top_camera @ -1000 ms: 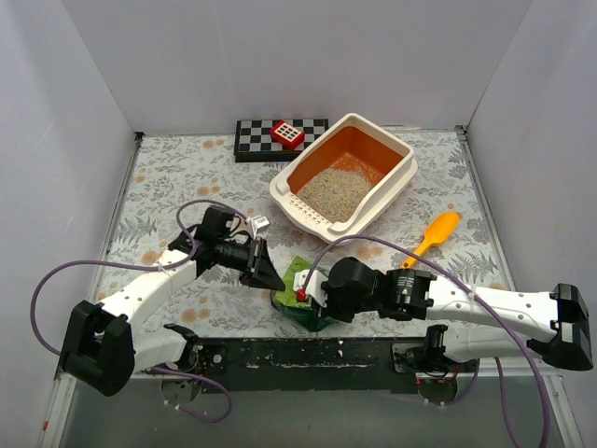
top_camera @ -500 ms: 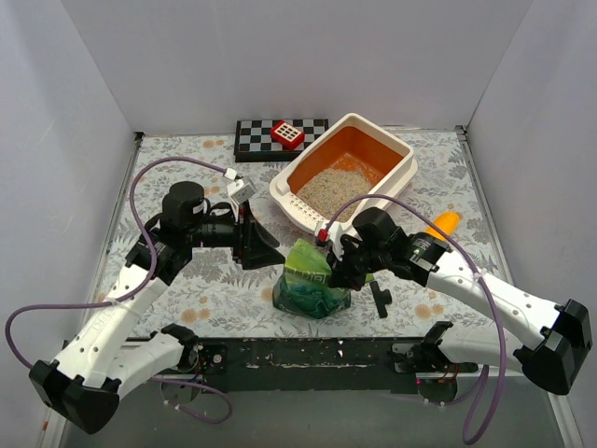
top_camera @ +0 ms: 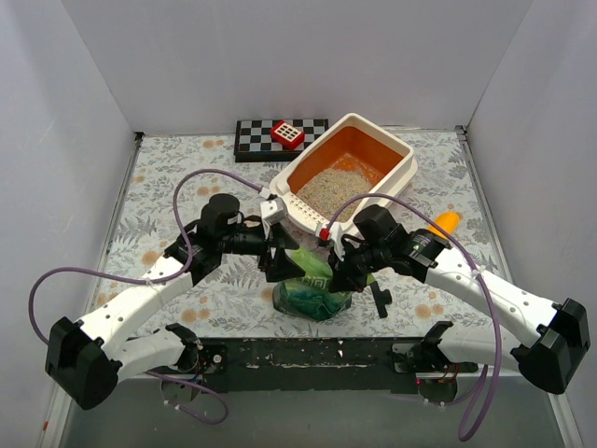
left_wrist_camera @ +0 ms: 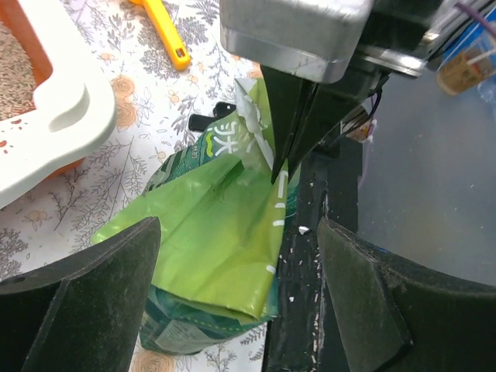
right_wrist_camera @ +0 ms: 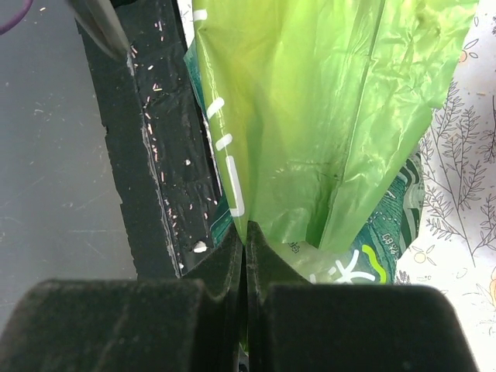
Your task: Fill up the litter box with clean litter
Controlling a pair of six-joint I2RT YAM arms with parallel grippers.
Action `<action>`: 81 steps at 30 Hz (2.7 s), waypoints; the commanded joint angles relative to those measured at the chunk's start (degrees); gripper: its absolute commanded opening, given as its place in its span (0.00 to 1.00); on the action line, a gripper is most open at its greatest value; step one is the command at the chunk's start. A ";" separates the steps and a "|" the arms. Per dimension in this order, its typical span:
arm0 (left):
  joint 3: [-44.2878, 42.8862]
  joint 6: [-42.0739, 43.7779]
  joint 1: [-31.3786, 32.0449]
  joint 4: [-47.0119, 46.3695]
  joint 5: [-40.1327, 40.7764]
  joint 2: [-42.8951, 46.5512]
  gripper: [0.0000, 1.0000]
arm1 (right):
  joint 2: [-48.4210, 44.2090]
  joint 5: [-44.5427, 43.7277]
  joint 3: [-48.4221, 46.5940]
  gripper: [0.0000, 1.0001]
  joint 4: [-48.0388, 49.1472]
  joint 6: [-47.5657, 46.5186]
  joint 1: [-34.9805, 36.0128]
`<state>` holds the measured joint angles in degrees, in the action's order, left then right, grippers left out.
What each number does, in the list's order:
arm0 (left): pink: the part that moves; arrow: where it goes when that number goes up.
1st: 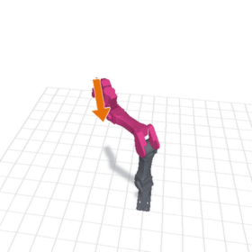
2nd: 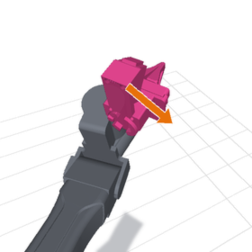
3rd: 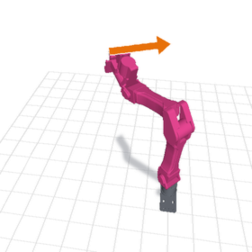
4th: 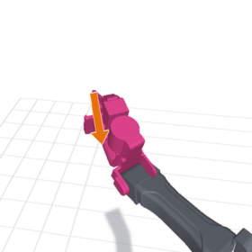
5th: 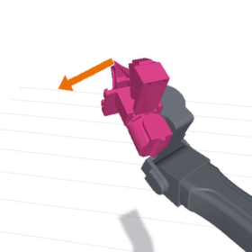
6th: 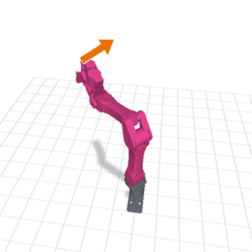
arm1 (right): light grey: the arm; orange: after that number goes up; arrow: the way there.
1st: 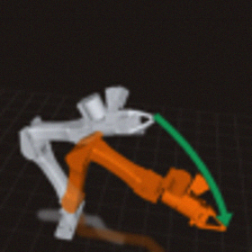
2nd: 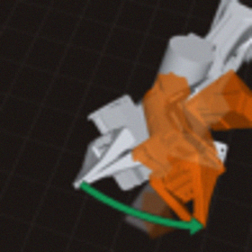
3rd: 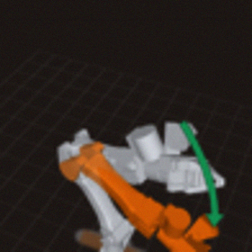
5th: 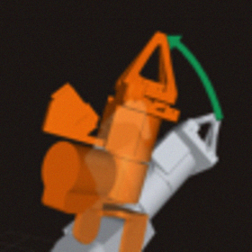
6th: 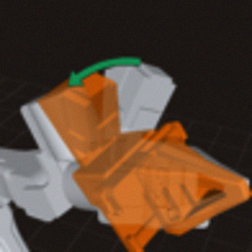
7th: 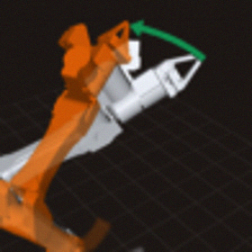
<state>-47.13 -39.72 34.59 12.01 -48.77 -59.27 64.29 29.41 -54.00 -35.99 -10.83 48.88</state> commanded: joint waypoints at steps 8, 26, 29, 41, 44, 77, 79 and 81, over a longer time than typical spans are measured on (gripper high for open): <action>0.64 6.76 8.91 -4.98 7.45 -5.94 0.85 | -3.82 2.58 2.05 0.01 0.21 1.95 -1.60; 7.23 10.28 15.86 -7.61 25.11 -8.50 0.00 | -2.95 4.07 2.49 0.01 1.18 0.72 -4.67; 8.11 10.98 15.77 -8.67 31.18 -3.77 0.00 | -1.19 5.74 1.71 0.01 2.85 1.07 -4.67; 11.08 12.83 15.42 -3.56 37.09 12.76 0.00 | 14.09 1.71 -12.44 0.01 5.76 -0.50 -0.20; 16.62 10.81 15.42 -6.90 36.82 16.36 0.00 | 16.47 0.56 -12.89 0.01 5.84 -2.78 1.21; 25.86 6.77 15.42 -11.04 33.57 26.92 0.00 | -0.40 -0.76 -6.38 0.73 4.61 -34.34 1.13; 25.95 6.85 15.42 -11.22 33.66 26.83 0.00 | 0.57 0.21 -6.12 0.73 5.22 -34.08 1.13; 25.87 6.85 15.42 -11.13 33.83 26.75 0.00 | 1.36 1.00 -5.94 0.72 5.66 -33.82 1.13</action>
<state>-21.08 -32.21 50.09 4.25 -14.55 -33.85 64.29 26.94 -60.29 -32.69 -43.86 50.19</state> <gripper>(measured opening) 0.027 0.729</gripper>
